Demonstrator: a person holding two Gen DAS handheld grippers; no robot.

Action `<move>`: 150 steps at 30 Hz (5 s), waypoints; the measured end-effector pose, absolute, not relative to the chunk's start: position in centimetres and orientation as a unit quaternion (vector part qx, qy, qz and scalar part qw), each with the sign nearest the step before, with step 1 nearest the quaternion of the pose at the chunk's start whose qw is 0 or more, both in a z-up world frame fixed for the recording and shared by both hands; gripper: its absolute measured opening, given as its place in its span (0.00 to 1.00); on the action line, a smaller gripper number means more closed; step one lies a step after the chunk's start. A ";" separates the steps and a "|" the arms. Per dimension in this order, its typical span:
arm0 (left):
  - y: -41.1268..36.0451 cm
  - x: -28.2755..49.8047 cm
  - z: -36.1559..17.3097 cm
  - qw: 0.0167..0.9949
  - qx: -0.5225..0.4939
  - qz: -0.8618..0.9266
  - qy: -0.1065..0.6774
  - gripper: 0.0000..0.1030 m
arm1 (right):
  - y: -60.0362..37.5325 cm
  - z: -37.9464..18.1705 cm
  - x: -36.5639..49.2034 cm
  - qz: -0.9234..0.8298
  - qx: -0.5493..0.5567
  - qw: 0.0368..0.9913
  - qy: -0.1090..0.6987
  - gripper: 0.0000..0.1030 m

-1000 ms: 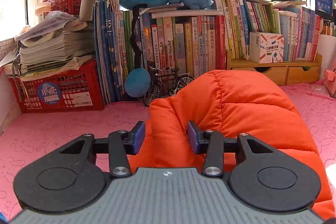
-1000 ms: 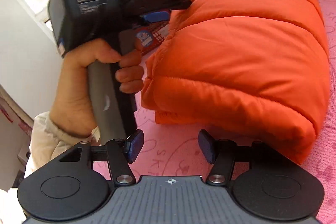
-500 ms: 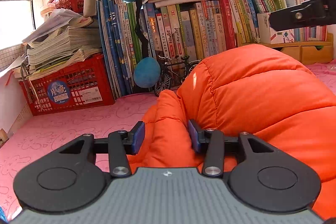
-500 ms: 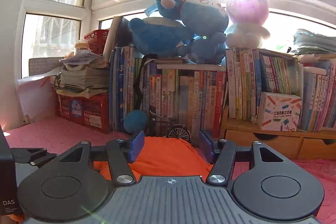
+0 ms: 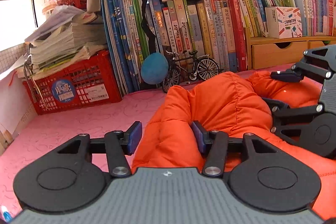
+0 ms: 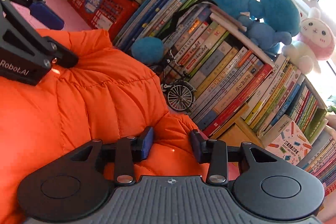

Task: Fold clothes

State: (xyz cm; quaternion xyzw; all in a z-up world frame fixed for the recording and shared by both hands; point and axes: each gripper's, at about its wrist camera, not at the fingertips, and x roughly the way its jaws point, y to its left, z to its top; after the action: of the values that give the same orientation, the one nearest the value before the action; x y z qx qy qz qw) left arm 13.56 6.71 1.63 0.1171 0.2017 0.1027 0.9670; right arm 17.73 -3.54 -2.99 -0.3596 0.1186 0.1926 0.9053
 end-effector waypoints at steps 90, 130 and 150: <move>9.1 16.5 -2.0 0.956 0.083 0.080 0.269 0.50 | -17.3 -2.1 11.2 0.332 0.273 0.786 0.444 0.73; 7.0 1.2 5.2 0.937 0.046 -0.029 0.345 0.86 | -12.1 0.8 -3.0 0.242 -0.130 0.924 0.268 0.93; 4.6 -0.2 4.3 0.919 0.082 -0.011 0.385 1.00 | -12.6 2.9 -2.9 0.233 -0.135 0.917 0.293 0.99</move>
State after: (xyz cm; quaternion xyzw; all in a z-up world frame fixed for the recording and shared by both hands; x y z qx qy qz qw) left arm -0.25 4.61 4.34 0.0824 0.3845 -0.0113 0.9194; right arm -2.88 -12.56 2.91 -0.1351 0.2934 0.2331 0.9172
